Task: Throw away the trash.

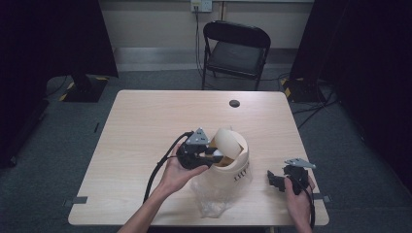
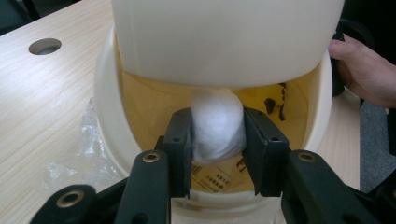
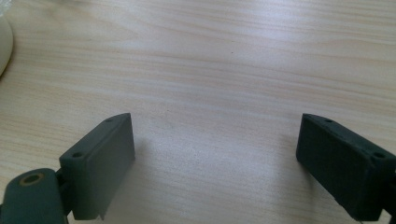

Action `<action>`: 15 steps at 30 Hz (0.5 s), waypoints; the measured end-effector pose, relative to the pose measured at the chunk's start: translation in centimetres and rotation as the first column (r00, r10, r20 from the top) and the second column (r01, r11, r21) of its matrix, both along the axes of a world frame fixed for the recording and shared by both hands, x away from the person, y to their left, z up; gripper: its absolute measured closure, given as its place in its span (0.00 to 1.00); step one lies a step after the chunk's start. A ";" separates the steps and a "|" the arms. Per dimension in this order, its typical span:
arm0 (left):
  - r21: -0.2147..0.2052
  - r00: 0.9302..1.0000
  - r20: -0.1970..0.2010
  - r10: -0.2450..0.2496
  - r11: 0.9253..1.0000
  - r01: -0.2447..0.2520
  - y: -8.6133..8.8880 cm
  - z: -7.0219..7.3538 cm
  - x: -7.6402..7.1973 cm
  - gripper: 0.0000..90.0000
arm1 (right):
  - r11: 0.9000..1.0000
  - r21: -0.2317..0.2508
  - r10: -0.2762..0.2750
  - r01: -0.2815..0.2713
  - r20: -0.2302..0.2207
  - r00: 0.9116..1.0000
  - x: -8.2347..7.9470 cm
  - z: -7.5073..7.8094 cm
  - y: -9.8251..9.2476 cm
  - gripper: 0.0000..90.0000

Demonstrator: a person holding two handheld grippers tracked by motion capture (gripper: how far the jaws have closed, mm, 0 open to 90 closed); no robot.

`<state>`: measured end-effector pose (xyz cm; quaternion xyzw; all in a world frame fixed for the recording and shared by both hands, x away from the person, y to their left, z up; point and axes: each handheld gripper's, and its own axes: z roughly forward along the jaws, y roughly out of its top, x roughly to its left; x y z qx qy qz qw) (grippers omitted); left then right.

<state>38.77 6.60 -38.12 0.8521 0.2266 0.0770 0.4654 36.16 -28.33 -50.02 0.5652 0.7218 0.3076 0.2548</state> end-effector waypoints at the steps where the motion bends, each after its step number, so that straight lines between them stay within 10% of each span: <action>1: 0.002 1.000 -0.002 -0.004 1.000 0.004 -0.1 0.0 0.1 0.71 | 1.000 0.000 0.000 0.000 0.000 1.000 0.0 0.0 0.0 0.12; 15: 0.022 0.999 -0.032 -0.008 1.000 0.009 -1.3 -0.4 0.7 0.69 | 1.000 0.000 0.000 0.000 0.000 1.000 0.0 0.0 0.0 0.12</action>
